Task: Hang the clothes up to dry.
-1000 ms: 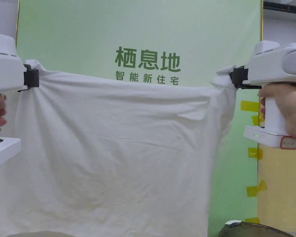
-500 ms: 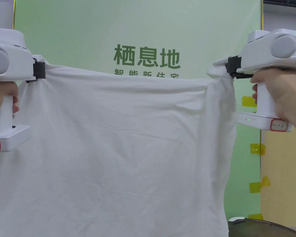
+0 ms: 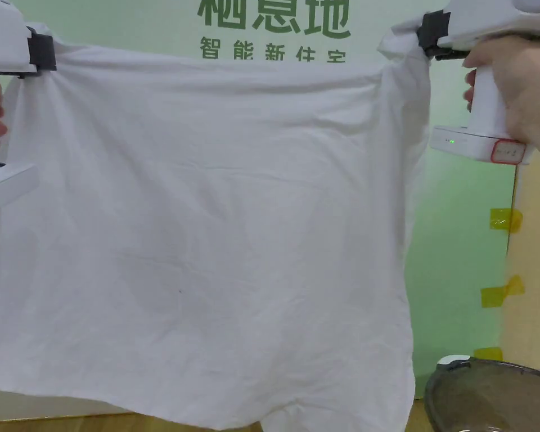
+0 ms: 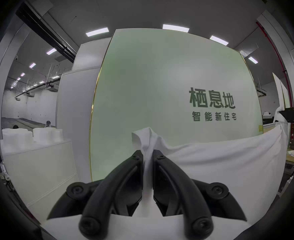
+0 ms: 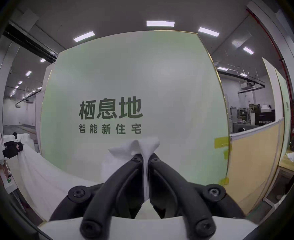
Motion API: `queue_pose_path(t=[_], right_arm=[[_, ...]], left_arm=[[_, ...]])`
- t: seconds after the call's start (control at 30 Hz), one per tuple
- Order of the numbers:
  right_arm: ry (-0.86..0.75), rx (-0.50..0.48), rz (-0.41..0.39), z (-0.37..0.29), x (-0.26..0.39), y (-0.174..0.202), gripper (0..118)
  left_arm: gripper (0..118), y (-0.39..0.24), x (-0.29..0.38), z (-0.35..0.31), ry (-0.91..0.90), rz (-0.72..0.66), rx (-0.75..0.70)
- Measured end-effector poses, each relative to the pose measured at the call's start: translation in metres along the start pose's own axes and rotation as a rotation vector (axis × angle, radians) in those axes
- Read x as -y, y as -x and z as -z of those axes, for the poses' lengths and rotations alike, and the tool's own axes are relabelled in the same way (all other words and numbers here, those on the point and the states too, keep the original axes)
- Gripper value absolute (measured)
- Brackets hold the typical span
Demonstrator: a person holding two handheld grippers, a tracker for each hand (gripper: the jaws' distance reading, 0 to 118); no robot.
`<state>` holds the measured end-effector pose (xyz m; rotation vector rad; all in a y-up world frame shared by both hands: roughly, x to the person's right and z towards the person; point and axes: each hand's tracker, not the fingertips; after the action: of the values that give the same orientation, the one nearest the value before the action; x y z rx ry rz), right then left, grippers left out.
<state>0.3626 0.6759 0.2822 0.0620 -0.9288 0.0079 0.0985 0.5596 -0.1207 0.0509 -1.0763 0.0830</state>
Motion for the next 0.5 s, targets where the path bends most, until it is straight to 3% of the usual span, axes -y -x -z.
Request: queue_pose_path(t=[0.5], right_arm=[[0.012, -0.02, -0.048, 0.077, 0.046, 0.007, 3]], left_arm=[[10, 0.032, 0.059, 0.067, 0.041, -0.022, 0.009]])
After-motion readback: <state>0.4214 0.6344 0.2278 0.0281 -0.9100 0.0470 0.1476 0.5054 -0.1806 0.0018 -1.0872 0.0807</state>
